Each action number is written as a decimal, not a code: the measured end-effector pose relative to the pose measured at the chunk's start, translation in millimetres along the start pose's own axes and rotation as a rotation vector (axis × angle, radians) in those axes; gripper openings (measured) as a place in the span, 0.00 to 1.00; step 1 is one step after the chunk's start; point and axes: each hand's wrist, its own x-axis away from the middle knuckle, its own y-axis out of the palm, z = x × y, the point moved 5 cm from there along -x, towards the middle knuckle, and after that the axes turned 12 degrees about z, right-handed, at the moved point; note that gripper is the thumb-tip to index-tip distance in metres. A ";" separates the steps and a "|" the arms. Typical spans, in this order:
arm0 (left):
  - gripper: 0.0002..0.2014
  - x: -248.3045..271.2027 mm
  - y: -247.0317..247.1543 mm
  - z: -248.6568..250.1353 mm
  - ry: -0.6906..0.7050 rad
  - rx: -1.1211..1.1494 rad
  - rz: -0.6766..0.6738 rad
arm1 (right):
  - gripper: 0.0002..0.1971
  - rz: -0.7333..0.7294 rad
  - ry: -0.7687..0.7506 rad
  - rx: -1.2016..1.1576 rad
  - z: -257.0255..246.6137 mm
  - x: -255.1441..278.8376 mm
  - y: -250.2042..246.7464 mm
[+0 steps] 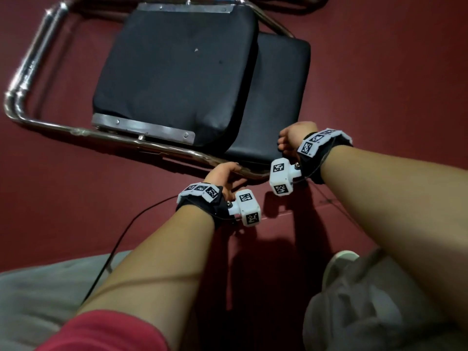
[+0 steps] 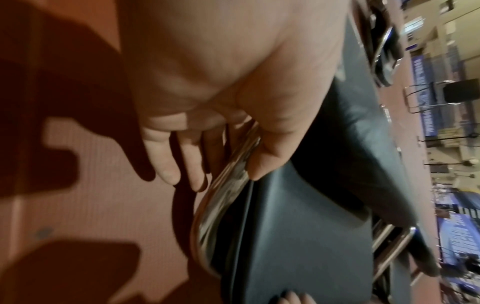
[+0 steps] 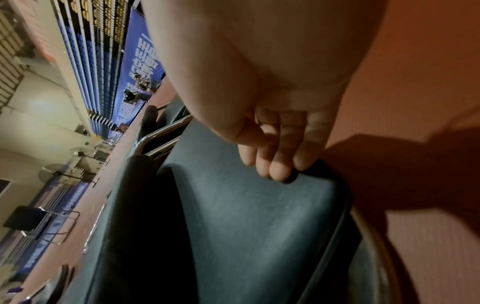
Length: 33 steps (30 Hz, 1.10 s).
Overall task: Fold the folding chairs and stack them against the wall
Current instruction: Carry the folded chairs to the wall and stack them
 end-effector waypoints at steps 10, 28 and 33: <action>0.08 1.2 52.1 -26.3 -0.186 0.074 -0.103 | 0.09 0.099 -0.040 0.193 10.7 -23.8 -59.9; 0.08 29.4 42.5 10.1 0.023 0.014 -0.067 | 0.12 0.024 0.050 0.345 34.6 -38.1 -41.9; 0.07 34.8 11.1 29.9 0.090 -0.023 -0.014 | 0.14 -0.012 0.062 0.159 30.5 -31.4 -19.4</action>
